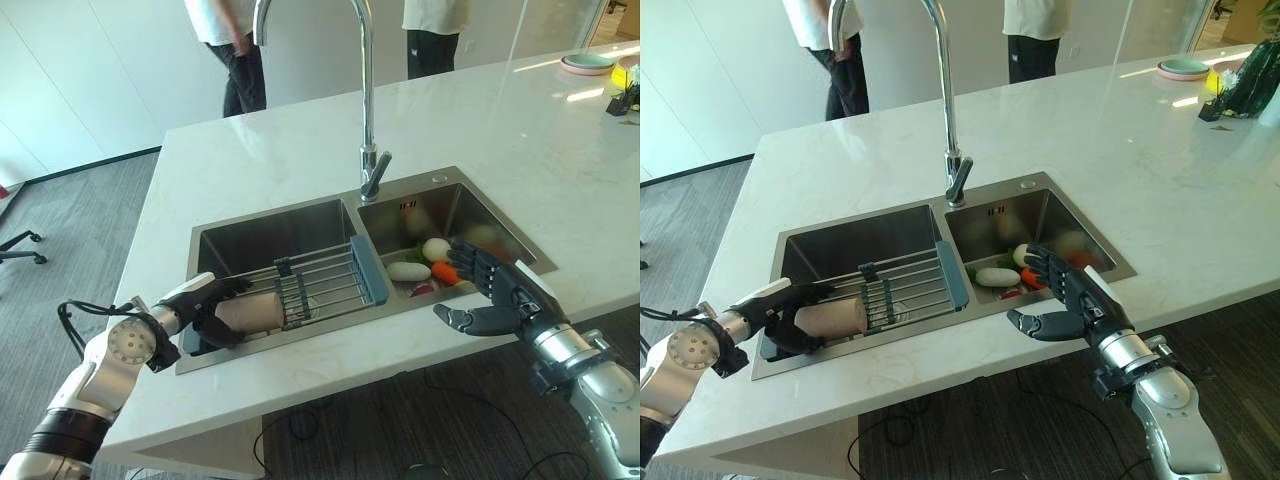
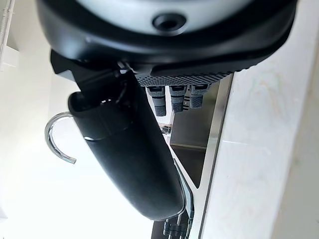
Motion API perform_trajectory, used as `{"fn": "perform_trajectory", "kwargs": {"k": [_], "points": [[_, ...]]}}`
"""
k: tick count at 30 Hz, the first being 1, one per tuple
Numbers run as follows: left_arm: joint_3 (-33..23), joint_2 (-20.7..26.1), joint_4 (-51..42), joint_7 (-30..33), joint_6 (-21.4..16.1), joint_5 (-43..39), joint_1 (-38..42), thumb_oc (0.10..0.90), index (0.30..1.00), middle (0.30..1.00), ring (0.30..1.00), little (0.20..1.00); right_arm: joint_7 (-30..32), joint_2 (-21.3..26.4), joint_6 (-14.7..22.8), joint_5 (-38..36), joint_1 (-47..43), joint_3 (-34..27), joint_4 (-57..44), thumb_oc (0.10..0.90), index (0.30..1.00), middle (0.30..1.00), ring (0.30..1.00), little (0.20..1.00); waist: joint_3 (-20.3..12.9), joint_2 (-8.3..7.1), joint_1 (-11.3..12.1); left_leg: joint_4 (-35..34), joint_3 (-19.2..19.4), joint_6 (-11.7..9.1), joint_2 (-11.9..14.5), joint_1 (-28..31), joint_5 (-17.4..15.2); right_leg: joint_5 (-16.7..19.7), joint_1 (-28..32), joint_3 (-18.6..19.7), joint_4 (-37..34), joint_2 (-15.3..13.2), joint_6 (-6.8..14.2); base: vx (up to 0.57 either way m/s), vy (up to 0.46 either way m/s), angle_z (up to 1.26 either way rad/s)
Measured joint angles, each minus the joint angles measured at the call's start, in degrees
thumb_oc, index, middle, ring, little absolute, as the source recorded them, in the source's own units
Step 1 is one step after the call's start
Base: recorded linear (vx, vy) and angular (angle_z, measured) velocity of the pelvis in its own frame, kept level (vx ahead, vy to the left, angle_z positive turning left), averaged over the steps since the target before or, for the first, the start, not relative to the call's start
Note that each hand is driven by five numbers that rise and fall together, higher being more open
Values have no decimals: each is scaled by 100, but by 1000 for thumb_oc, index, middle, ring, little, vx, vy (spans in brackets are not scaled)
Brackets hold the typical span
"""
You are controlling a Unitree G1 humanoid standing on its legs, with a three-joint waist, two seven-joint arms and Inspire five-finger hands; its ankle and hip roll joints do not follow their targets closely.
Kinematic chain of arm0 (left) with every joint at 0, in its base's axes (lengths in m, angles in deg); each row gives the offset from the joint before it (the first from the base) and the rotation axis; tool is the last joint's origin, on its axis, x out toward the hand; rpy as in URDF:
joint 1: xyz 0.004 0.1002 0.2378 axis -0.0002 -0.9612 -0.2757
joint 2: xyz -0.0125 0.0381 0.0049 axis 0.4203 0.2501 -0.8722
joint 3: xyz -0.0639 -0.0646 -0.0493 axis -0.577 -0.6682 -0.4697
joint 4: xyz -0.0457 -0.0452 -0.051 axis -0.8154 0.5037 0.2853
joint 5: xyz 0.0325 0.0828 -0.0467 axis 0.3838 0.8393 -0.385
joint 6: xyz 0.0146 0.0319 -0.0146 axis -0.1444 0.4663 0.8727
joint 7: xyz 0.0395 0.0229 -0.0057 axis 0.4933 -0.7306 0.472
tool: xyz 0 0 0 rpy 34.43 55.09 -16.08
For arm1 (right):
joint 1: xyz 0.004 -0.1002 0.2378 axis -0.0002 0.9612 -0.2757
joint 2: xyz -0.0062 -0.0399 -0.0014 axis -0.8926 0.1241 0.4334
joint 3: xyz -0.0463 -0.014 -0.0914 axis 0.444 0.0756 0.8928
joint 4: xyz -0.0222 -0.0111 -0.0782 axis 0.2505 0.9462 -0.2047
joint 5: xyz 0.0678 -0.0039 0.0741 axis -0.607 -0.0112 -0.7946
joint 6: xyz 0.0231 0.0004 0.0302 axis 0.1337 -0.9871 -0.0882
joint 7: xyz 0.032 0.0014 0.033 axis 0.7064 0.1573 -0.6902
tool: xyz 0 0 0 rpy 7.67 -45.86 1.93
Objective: Place the dishes in the dishwasher.
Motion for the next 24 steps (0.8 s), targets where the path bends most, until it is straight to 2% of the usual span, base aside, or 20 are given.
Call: {"fn": "perform_trajectory", "kwargs": {"k": [8, 9, 10, 12, 19, 24], "points": [[213, 1, 167, -333, 146, 430, 325, 800, 900, 900, 900, 900, -17, 21, -7, 0, -39, -2, 0, 800, 900, 900, 900, 900, 6, -4, -14, -1, 52, -1, 2, 14, -2, 15, 6, 57, -1, 11, 4, -9, -1, -2], [222, 1, 168, -356, 179, 448, 338, 642, 662, 662, 662, 662, -17, 21, -8, 0, -54, -2, 0, 800, 900, 900, 900, 900, 7, -4, -15, -1, 74, -1, 3, 19, -2, 18, 3, 68, -1, 11, 4, -21, -8, -7], [240, 1, 170, -437, 223, 523, 364, 584, 575, 575, 575, 575, -17, 21, -9, 0, -72, -5, 0, 800, 900, 900, 900, 900, 8, -1, -16, 0, 73, 0, 5, 29, -7, 29, 6, 77, -8, 14, 2, -39, -14, -7], [274, 11, 176, -647, 225, 747, 443, 400, 300, 300, 300, 300, -23, 23, -9, -1, -96, -8, 0, 800, 900, 900, 900, 900, 9, 3, -23, 0, 97, 0, 7, 27, -8, 42, 2, 92, -23, 15, 4, -28, -11, -6], [324, 47, 183, -725, 203, 889, 575, 400, 300, 300, 300, 300, -28, 23, -10, -4, -97, -7, 0, 800, 900, 900, 900, 900, 20, 11, -12, 0, 100, 5, 6, 21, -12, 56, 8, 92, -44, 17, 5, -24, -5, 0], [311, 46, 177, -509, 72, 817, 495, 400, 300, 300, 300, 300, -113, 18, -9, -13, -97, -7, 0, 800, 900, 900, 900, 900, 27, 20, -1, -1, 100, 6, 6, 19, -12, 57, 11, 89, -47, 15, 5, -23, -1, 0]]}}
